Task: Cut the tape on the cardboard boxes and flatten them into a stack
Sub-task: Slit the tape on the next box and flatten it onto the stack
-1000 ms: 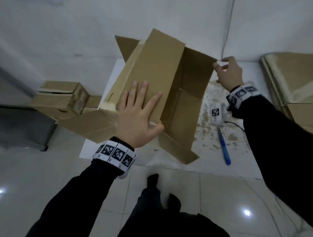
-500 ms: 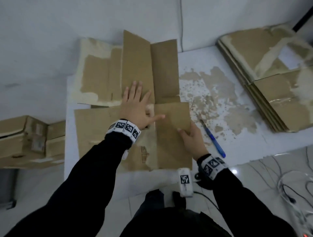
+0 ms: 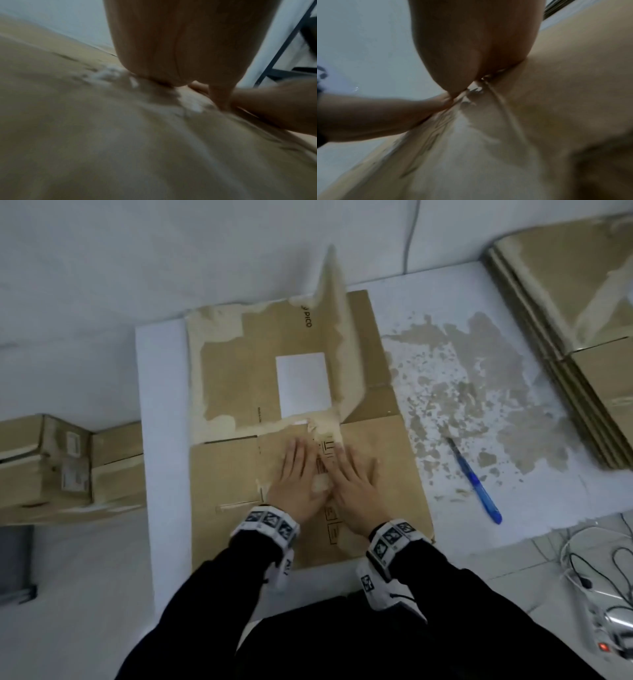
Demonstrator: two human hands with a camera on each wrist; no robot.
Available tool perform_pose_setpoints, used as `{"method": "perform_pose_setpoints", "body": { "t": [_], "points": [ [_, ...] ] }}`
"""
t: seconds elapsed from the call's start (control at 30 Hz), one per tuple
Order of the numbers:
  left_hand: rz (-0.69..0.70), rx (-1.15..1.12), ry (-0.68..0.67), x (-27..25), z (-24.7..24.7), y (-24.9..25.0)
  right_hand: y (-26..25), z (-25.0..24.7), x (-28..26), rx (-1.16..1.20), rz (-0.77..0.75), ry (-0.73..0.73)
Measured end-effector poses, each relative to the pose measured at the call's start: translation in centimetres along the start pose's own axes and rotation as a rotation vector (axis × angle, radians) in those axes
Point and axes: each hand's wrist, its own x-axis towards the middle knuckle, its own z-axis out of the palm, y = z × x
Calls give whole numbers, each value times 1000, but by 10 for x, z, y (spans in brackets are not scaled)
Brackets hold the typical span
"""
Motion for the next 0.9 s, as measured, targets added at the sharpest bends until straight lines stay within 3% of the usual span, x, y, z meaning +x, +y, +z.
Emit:
{"method": "perform_pose_setpoints", "body": {
  "t": [0.07, 0.17, 0.27, 0.33, 0.4, 0.47, 0.57, 0.63, 0.83, 0.9],
  "points": [
    [-55, -53, -96, -9, -1, -41, 13, -2, -1, -27, 37, 33],
    [-177, -190, -52, -33, -9, -103, 42, -9, -11, -6, 140, 50],
    [-154, -196, -46, -53, -20, -127, 41, -24, -12, 5, 199, 125],
    [-198, -220, 96, -48, -40, -123, 31, -40, 11, 91, 235, 259],
    [-250, -240, 383, -23, -67, -112, 16, -57, 55, 157, 197, 343],
    [-187, -243, 503, 21, -95, -98, -7, -73, 113, 132, 127, 286],
    [-144, -190, 262, 100, -112, -89, -33, -77, 186, -58, 75, 180],
    [-164, -162, 130, 133, -106, -94, -32, -73, 206, -173, 73, 92],
    [-148, -194, 79, 142, -97, -102, -20, -77, 218, -109, 49, -58],
    [-225, -240, 69, 134, -101, -115, -4, -84, 215, -34, 102, -101]
  ]
}}
